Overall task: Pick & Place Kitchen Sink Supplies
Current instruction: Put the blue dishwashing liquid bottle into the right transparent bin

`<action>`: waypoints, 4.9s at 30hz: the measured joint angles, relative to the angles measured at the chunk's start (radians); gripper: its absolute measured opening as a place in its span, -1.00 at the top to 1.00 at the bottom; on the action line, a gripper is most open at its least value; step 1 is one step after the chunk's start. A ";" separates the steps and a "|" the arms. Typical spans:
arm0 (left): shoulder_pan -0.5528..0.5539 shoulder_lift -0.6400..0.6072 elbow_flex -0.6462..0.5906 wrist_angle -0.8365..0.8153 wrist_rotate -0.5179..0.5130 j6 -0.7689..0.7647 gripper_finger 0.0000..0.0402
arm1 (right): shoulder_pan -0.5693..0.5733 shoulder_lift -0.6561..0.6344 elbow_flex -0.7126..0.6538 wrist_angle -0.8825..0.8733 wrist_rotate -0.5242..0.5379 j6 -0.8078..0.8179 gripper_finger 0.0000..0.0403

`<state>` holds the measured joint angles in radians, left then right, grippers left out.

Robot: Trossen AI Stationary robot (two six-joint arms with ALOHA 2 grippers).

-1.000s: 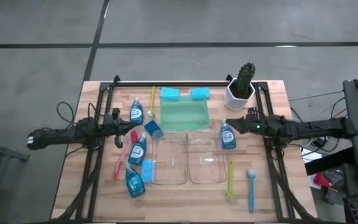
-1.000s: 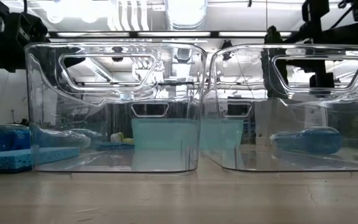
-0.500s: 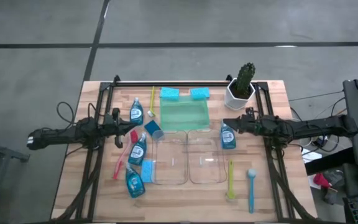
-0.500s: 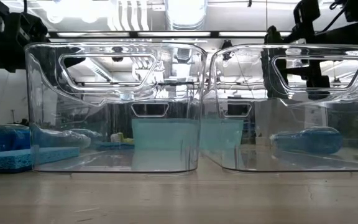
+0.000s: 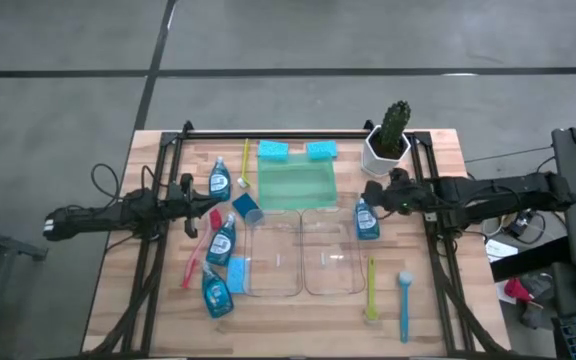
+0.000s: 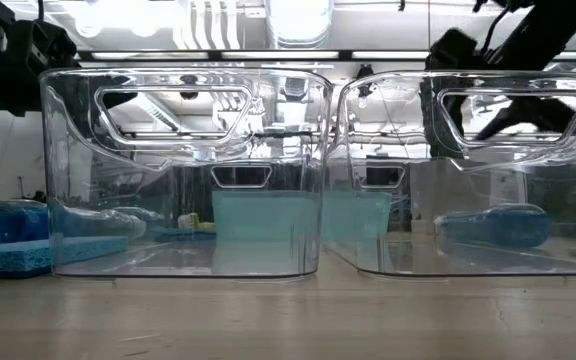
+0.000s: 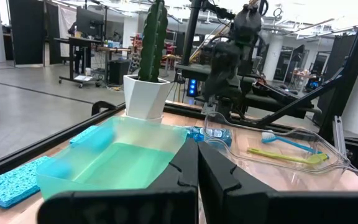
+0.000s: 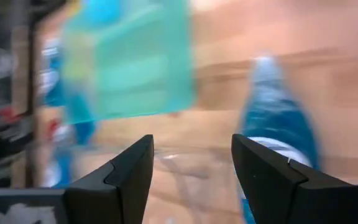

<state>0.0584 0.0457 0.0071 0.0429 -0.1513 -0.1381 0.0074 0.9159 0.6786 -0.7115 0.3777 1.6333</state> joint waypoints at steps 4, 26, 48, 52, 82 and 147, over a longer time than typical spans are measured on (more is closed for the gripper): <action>0.000 0.000 0.000 0.000 0.000 0.000 1.00 | -0.011 0.090 0.057 -0.099 0.033 0.062 -0.05; 0.000 0.000 0.000 0.000 0.000 0.000 1.00 | -0.239 0.459 0.088 0.004 -0.101 -0.203 -0.02; 0.000 0.000 0.000 0.000 0.000 0.000 1.00 | -0.281 0.641 0.087 0.051 -0.149 -0.336 0.00; 0.000 0.000 0.000 0.001 0.000 0.000 1.00 | -0.282 0.637 0.087 0.057 -0.144 -0.355 0.10; 0.000 0.000 0.000 0.001 0.000 0.000 1.00 | -0.281 0.496 0.085 0.063 -0.084 -0.427 0.34; 0.000 0.000 0.000 0.000 0.000 0.000 1.00 | 0.085 0.345 0.103 0.947 -0.136 -1.294 0.32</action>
<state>0.0584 0.0456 0.0071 0.0434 -0.1512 -0.1379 0.0926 1.2611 0.7815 0.2358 0.2412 0.3393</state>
